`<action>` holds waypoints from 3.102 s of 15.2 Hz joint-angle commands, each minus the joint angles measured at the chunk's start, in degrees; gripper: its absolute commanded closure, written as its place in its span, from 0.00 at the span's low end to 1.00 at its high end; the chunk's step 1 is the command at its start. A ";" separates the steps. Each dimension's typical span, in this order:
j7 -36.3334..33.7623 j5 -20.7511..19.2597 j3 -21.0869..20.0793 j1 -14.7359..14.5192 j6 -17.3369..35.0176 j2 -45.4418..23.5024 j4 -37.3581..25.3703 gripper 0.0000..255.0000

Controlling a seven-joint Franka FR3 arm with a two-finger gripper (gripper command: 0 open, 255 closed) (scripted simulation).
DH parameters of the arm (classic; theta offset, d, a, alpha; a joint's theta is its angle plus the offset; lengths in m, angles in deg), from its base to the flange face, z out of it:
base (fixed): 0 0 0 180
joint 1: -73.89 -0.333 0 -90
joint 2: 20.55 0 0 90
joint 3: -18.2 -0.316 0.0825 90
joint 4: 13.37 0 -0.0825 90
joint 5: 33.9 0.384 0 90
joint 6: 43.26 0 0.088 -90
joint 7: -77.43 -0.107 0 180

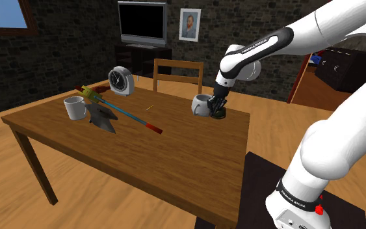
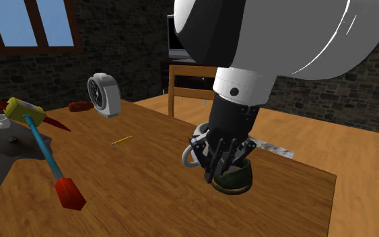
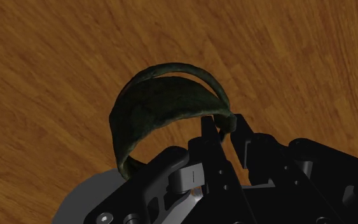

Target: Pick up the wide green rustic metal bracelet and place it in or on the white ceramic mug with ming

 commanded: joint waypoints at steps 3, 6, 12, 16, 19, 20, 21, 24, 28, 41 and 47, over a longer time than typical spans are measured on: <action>-1.14 -0.94 -0.42 0.35 -3.56 2.01 -1.66 1.00; -1.80 -1.42 -0.68 0.52 -6.04 3.14 -3.07 1.00; -2.94 -2.13 -1.13 0.75 -10.92 4.98 -6.22 1.00; -3.59 -2.46 -1.40 0.84 -14.12 5.90 -8.55 1.00; -3.92 -2.60 -1.53 0.87 -15.85 6.32 -9.89 1.00; -3.22 -2.13 -1.00 0.65 -15.66 3.91 -12.01 1.00; -2.52 -1.61 -0.47 0.45 -15.56 1.52 -14.17 1.00; -0.33 0.25 0.98 0.04 -15.77 -5.62 -21.04 1.00; 2.55 3.29 2.46 0.19 -17.23 -15.20 -31.19 1.00; 6.43 7.39 2.81 1.11 -12.29 -24.71 -34.66 1.00; 6.93 7.84 2.73 1.14 -10.79 -25.31 -33.66 1.00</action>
